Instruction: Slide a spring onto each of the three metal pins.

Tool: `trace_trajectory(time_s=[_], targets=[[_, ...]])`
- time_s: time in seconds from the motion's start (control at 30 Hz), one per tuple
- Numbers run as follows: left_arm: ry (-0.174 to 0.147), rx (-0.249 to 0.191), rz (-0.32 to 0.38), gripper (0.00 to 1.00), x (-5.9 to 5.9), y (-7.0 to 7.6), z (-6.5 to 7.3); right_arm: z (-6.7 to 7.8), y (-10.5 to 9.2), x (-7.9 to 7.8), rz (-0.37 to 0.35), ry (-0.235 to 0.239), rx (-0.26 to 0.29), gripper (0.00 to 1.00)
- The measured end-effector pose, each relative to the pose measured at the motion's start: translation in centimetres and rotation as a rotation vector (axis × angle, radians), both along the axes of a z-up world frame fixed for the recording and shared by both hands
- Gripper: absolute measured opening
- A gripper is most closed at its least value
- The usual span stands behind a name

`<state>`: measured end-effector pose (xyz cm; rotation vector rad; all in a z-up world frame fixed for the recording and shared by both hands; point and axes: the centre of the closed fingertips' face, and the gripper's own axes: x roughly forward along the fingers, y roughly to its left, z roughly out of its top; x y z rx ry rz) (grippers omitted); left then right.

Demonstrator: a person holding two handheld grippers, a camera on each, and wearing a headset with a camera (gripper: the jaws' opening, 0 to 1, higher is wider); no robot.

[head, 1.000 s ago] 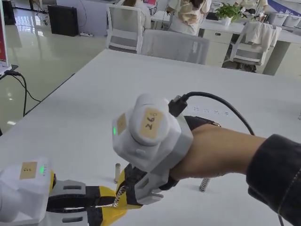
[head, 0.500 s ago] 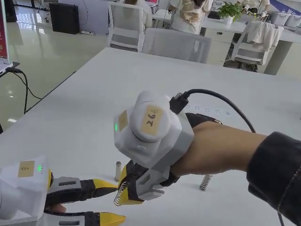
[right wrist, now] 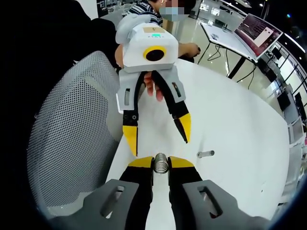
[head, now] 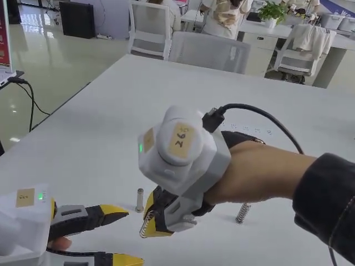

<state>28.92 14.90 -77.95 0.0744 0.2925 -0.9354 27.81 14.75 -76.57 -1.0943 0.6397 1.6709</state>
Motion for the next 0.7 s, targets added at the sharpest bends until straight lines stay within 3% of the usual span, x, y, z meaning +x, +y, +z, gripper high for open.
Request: trace_trajectory(time_s=[0.7], targets=[[0.009, -0.006, 0.047, 0.62, 0.3, 0.8, -0.5, -0.1, -0.5, 1.7, -0.031, -0.012, -0.016, 0.08]])
